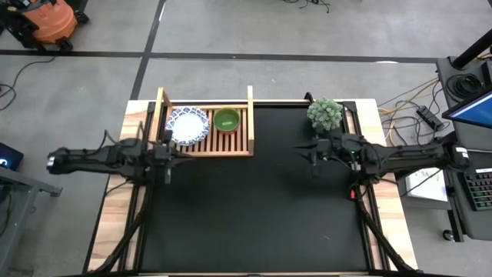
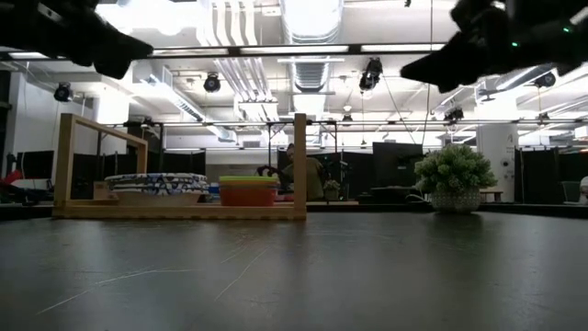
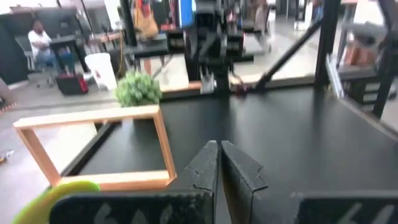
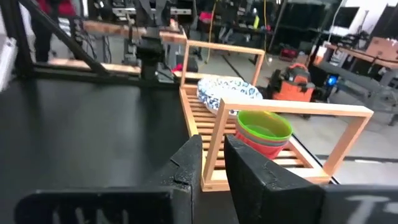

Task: Place and stack plates onto a shelf
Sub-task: Return to Home Position

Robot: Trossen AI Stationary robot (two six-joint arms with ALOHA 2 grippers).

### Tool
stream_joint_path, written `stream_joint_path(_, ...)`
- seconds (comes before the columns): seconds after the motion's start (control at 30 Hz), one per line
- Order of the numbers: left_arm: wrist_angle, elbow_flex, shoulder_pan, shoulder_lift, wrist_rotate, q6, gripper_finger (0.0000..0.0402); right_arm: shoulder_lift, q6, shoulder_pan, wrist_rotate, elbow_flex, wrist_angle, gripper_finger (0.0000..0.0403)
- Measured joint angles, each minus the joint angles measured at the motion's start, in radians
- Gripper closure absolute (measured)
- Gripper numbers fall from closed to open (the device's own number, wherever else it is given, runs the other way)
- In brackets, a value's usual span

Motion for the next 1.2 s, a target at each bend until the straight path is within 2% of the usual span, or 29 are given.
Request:
stream_joint_path(0.23,0.005,-0.010,0.023,-0.079,0.021,-0.006,0.0401,-0.197,0.007,-0.043,-0.047,-0.124,-0.002,0.0359)
stream_joint_path(0.37,0.026,-0.031,0.023,-0.090,0.017,-0.030,0.0401,-0.289,0.008,-0.063,-0.111,-0.182,-0.006,0.0364)
stream_joint_path(0.63,0.363,-0.239,0.023,-0.092,0.015,-0.092,0.0402,-0.457,0.035,-0.074,-0.203,-0.267,-0.017,0.0365)
stream_joint_path(0.73,0.477,-0.317,0.023,-0.093,0.014,-0.100,0.0402,-0.505,0.042,-0.074,-0.251,-0.271,-0.070,0.0365)
stream_joint_path(0.9,0.453,-0.311,0.024,-0.084,0.006,-0.118,0.0401,-0.563,0.069,-0.073,-0.376,-0.280,-0.194,0.0365)
stream_joint_path(1.07,0.435,-0.311,0.024,-0.082,-0.051,-0.185,0.0401,-0.603,0.095,-0.073,-0.470,-0.282,-0.210,0.0365)
stream_joint_path(1.2,0.437,-0.311,0.024,-0.082,-0.064,-0.186,0.0401,-0.634,0.096,-0.073,-0.497,-0.282,-0.247,0.0365)
